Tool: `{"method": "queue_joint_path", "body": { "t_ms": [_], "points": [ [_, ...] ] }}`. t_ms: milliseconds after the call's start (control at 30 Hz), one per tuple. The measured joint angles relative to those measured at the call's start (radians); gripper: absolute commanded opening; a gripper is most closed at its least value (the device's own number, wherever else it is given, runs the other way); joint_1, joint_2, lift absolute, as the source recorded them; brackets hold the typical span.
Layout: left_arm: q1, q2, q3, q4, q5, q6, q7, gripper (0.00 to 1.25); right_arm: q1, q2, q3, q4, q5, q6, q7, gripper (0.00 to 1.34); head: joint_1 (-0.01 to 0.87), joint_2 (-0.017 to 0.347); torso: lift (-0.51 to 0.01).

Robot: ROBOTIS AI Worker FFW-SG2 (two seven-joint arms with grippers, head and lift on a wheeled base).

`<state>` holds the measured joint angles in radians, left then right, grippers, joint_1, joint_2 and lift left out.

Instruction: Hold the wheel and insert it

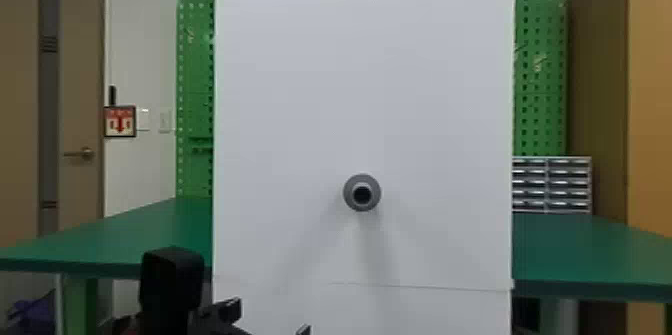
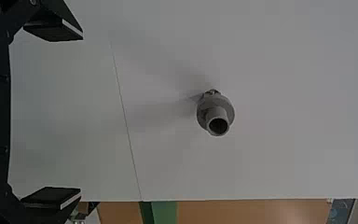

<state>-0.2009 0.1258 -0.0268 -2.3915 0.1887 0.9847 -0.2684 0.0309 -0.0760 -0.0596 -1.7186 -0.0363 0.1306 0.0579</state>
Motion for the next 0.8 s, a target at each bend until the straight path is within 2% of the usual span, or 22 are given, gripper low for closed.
{"method": "queue_joint_path", "body": {
  "t_ms": [400,800],
  "points": [
    [0.001,0.0,0.001,0.0,-0.001,0.001,0.0,1.14,-0.061,0.027,-0.03,-0.177,0.061,0.183,0.0,0.15,0.005,0.138,-0.475],
    [-0.002,0.0,-0.001,0.0,-0.002,0.004,0.001,1.14,-0.144,0.021,-0.022,-0.359,0.079,0.407,0.0,0.15,0.005,0.14,-0.475]
  ]
}}
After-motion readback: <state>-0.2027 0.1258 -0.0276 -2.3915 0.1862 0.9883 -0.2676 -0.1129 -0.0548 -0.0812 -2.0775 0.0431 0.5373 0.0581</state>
